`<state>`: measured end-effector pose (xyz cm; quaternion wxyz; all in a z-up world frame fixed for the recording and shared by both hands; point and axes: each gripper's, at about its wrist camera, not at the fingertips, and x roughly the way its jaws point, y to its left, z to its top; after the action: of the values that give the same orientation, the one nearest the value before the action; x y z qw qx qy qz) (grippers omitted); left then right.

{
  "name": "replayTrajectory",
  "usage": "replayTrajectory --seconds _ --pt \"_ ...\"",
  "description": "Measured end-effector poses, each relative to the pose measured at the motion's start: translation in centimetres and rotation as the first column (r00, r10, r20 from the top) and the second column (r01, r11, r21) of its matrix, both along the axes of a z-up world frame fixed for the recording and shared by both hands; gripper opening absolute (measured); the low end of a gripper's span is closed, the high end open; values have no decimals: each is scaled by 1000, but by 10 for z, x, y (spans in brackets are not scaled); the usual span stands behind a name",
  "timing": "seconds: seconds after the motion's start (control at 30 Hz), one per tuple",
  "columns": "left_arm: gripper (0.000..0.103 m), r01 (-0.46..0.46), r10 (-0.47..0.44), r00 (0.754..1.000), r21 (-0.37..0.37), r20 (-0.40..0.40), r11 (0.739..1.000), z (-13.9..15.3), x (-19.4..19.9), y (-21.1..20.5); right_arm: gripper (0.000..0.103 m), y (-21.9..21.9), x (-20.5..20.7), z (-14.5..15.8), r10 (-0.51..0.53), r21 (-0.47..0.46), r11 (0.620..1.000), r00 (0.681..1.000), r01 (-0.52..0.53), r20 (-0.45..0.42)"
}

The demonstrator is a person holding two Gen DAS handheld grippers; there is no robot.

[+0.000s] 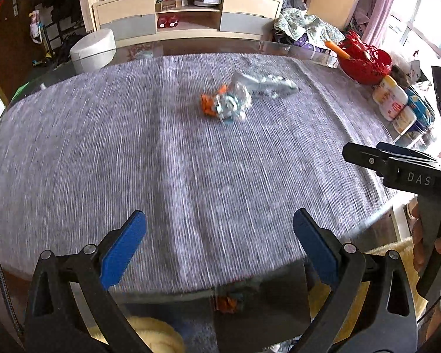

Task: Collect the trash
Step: 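Grasp the orange paper with clear plastic using the left gripper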

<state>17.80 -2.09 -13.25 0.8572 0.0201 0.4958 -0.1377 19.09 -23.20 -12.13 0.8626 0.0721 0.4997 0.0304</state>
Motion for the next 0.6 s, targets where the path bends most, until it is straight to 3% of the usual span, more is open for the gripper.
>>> replayTrajectory --seconds 0.4,0.47,0.6 --pt "94 5 -5 1000 2 -4 1000 -5 78 -14 100 -4 76 -9 19 -49 999 1000 -19 5" --pt "88 13 -13 1000 5 2 1000 -6 88 -17 100 -9 83 -12 6 -48 999 1000 -5 3" --pt "66 48 -48 999 -6 0 999 -11 107 -28 99 -18 90 -15 -11 -25 1000 1000 11 6"
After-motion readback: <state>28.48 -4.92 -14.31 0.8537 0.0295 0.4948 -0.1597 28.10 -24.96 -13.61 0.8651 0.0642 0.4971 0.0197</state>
